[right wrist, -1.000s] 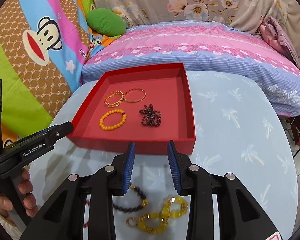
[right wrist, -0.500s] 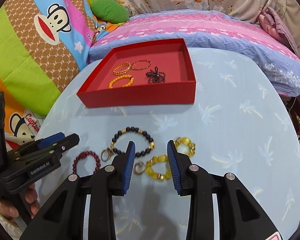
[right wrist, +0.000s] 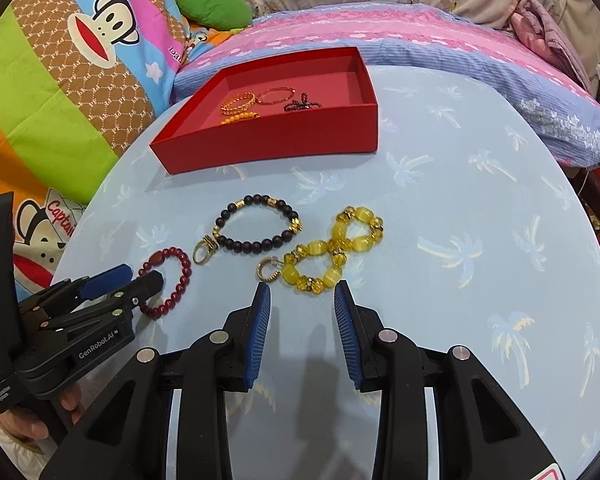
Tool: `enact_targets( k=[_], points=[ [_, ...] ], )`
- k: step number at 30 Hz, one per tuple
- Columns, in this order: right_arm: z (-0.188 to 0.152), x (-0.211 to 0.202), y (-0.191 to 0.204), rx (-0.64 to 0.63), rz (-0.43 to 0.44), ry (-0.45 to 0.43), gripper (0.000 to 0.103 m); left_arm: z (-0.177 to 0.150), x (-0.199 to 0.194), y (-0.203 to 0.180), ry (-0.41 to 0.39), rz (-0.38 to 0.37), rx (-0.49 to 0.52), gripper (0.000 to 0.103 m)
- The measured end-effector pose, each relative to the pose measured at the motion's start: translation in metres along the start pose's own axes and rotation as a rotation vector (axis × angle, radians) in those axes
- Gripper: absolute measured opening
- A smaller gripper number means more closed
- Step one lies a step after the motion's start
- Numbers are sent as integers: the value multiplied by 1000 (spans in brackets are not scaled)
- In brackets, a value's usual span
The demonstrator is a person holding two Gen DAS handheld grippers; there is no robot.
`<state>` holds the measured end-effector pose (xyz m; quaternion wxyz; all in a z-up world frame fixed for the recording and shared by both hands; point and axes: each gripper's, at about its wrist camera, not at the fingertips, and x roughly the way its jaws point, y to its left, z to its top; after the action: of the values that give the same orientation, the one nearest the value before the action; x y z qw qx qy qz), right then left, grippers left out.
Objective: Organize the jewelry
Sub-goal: 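Move both open tools back to the bracelets left on the table, then grasp the dark-red bead bracelet with the left tool while the right tool grasps the yellow glass bracelet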
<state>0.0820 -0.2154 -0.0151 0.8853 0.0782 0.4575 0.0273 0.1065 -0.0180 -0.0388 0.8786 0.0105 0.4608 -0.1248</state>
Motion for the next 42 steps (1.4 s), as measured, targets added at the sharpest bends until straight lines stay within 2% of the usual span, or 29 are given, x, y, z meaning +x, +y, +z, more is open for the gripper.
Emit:
enact_targets(
  k=[3,8,18,23,30,42],
  points=[
    [-2,1,-5,13,-6,6,33,0,1,-3,-15,25,16,34],
    [-1,5,-12,32,-14,11,33,3,3,-2,-20,30,20,10],
    [10,17,-14,30,-28,9,33,5,4,0,-9,17,-8,8],
    [14,26,-13,26,-33,12,29,6,5,2,-3,3,-26,8],
    [18,34,-16,29,-42,23,9,7,5,3,0,-2,-30,8],
    [27,-1,-16,39,-7,-47,9,13,-7,-1,-1,-35,-37,8]
  ],
)
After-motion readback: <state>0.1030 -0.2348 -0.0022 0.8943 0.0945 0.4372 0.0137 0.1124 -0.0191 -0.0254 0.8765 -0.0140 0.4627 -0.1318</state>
